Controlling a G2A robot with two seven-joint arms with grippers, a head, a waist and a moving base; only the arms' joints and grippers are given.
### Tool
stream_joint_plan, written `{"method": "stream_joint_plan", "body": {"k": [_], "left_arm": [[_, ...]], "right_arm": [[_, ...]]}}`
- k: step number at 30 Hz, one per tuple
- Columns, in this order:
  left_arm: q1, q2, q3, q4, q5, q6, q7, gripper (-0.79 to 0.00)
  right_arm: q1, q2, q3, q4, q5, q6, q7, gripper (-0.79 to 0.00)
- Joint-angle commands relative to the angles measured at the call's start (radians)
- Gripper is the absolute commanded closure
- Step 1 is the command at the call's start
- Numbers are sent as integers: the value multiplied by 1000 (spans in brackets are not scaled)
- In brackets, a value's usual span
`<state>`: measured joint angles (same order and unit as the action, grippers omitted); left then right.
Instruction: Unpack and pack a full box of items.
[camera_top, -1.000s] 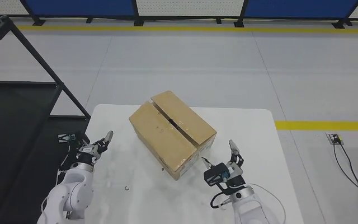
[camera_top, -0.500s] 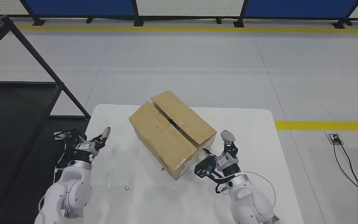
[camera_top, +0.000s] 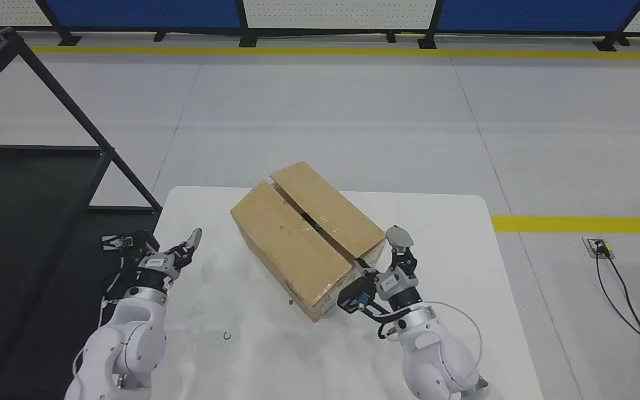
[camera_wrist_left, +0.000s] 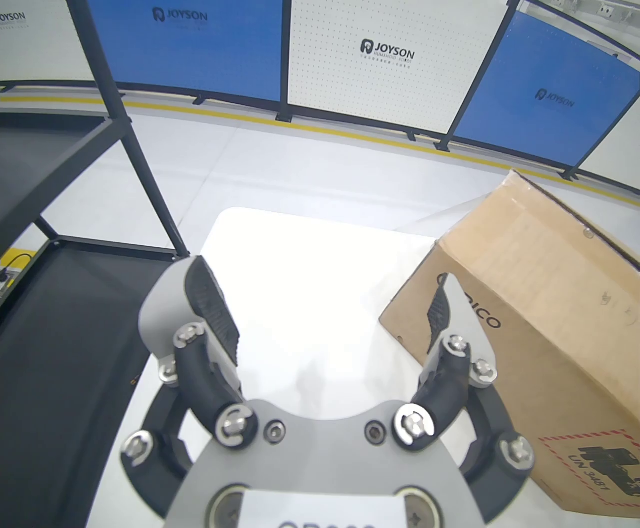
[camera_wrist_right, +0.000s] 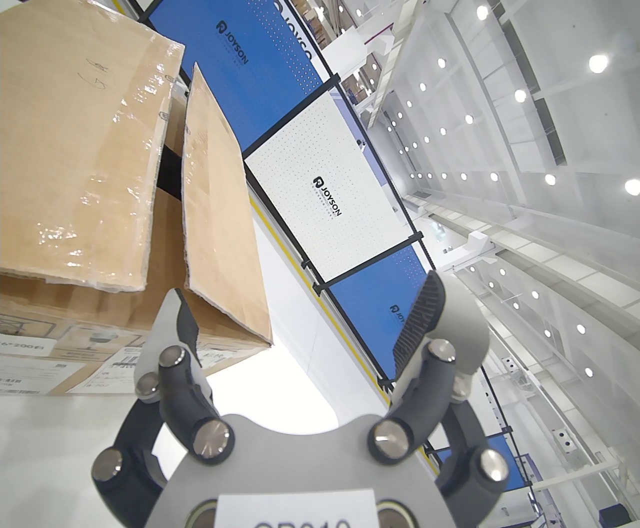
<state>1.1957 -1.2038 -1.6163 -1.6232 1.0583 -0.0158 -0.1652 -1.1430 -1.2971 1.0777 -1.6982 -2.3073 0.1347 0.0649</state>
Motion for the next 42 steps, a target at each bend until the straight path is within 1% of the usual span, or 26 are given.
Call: {"method": "stream_joint_plan", "body": {"k": [1, 4, 6, 7, 8, 11, 14, 16, 20, 22, 23, 24, 25, 32, 42], "left_arm": [[0, 0, -3, 2, -3, -3, 1, -785], [1, 1, -7, 4, -7, -3, 1, -785], [2, 1, -10, 6, -9, -3, 5, -785], [2, 1, -12, 6, -10, -2, 7, -785], [3, 1, -14, 6, -11, -2, 9, -785], [7, 1, -18, 5, -13, 1, 12, -785], [10, 1, -21, 5, -15, 5, 15, -785], [12, 1, -22, 6, -15, 6, 13, -785], [14, 1, -24, 6, -18, 7, 12, -785], [15, 2, -24, 5, -19, 7, 11, -785], [15, 2, -25, 5, -19, 7, 10, -785], [15, 2, -24, 5, -17, 8, 9, -785], [15, 2, -23, 5, -11, 7, 9, -785], [12, 2, -18, 15, 2, 1, 10, -785], [-28, 4, -14, 62, 10, -2, -10, -785]], "right_arm": [[13, -5, -11, 14, -2, 4, 10, -785], [40, -15, -32, 43, -11, 10, 31, -785], [57, -21, -45, 62, -13, 15, 43, -529], [66, -24, -49, 73, -18, 16, 49, -388], [74, -27, -52, 81, -19, 17, 53, -354], [92, -34, -60, 103, -17, 12, 58, -326], [102, -39, -63, 123, -12, -2, 60, -274], [108, -42, -63, 133, -10, -9, 60, -268], [110, -45, -60, 143, -9, -21, 55, -212], [110, -46, -56, 146, -10, -28, 51, -139], [108, -47, -54, 146, -11, -29, 48, -68], [107, -47, -52, 147, -11, -32, 47, -18], [105, -48, -49, 146, -12, -34, 46, 0], [83, -47, -27, 130, -21, -49, 27, 0], [12, -37, 23, 76, -35, -80, -16, 0]]}}
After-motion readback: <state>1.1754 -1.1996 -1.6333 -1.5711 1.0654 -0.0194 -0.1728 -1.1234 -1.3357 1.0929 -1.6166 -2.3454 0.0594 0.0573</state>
